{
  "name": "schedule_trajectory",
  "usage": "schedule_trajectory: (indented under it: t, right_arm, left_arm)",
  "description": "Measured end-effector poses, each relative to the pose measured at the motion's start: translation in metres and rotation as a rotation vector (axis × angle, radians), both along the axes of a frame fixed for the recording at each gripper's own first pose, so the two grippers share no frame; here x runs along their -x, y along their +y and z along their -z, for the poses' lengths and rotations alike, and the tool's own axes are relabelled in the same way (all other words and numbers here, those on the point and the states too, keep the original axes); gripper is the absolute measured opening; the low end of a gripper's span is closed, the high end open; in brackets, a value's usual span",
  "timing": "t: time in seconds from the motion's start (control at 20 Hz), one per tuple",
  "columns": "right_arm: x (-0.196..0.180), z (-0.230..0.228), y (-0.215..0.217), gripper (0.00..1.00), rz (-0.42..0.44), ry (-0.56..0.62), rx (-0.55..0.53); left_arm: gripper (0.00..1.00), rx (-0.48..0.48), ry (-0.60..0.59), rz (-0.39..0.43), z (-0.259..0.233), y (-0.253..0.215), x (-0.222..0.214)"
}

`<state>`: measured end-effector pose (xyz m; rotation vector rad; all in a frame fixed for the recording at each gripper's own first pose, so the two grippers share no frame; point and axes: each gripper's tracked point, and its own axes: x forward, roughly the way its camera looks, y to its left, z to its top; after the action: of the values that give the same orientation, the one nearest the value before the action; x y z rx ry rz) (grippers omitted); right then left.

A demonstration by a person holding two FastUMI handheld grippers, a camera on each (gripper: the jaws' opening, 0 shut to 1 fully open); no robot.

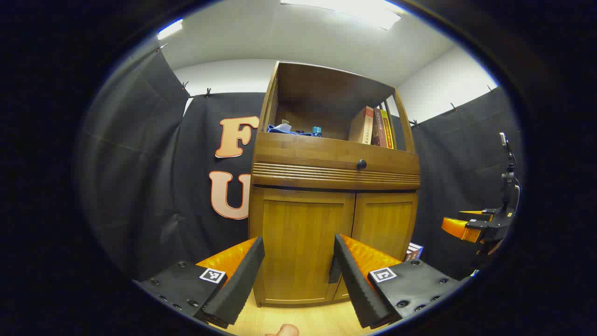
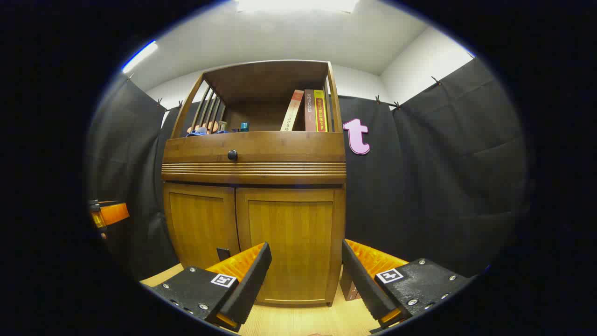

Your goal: Open the right door of the double-door shoe cabinet with the right hand, and open the left door with the left hand.

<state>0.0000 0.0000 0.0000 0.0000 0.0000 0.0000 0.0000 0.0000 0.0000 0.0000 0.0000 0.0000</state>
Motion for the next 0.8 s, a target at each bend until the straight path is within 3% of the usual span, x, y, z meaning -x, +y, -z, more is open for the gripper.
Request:
schedule_trajectory:
  t: [0.05, 0.6, 0.65, 0.8]
  right_arm:
    - [0.000, 0.000, 0.001, 0.93, -0.002, -0.003, 0.003]
    - [0.004, 0.003, 0.005, 0.94, -0.023, -0.002, 0.005]
    - [0.004, 0.003, 0.005, 1.00, -0.022, -0.003, 0.007]
    - [0.003, 0.004, 0.006, 1.00, -0.024, -0.005, 0.008]
  left_arm:
    - [0.95, -0.003, -0.005, -0.002, -0.002, 0.000, 0.000]
    - [0.96, -0.007, 0.017, 0.029, 0.006, -0.011, 0.000]
    - [0.96, -0.001, 0.021, 0.030, 0.006, -0.011, 0.000]
    - [0.95, 0.003, 0.027, 0.032, 0.009, -0.011, -0.002]
